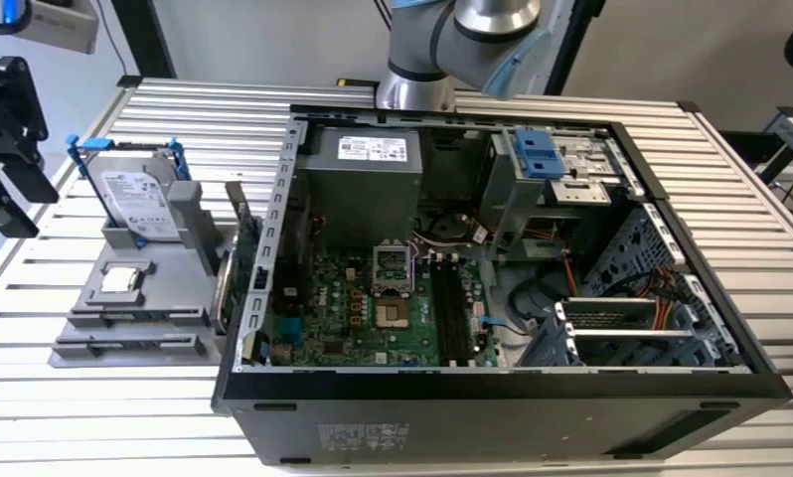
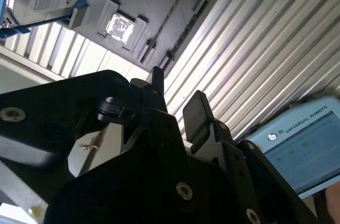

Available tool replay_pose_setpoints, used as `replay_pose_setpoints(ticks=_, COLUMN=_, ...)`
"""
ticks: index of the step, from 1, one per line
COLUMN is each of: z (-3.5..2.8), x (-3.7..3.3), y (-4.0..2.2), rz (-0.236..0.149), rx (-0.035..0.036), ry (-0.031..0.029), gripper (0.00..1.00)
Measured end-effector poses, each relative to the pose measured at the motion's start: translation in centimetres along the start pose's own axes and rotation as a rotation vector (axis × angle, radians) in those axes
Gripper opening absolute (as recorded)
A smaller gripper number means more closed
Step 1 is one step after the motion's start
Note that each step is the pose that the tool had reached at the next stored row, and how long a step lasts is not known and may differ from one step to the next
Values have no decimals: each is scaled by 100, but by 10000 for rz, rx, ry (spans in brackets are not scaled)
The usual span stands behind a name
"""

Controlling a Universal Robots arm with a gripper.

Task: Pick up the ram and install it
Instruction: 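Pick up the ram and move it above insertion slot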

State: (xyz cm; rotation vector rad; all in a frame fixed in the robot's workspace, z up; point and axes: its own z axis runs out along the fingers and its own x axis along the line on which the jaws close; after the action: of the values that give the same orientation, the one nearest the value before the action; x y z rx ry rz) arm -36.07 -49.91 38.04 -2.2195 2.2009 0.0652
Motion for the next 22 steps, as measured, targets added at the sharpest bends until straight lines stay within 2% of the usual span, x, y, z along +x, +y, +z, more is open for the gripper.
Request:
replay_pose_setpoints(ticks=3, z=29, x=2, y=-1, rz=0, rx=14, ry=0, gripper=100)
replay_pose_setpoints(ticks=10, z=138, x=6, y=-3, rz=-12, rx=81, ry=0, gripper=100)
replay_pose_setpoints(ticks=17, z=222, x=9, y=-4, rz=-63, rx=114, ry=25, gripper=100)
replay_pose_setpoints(ticks=22, z=236, x=10, y=-4, rz=-67, rx=115, ry=29, gripper=100)
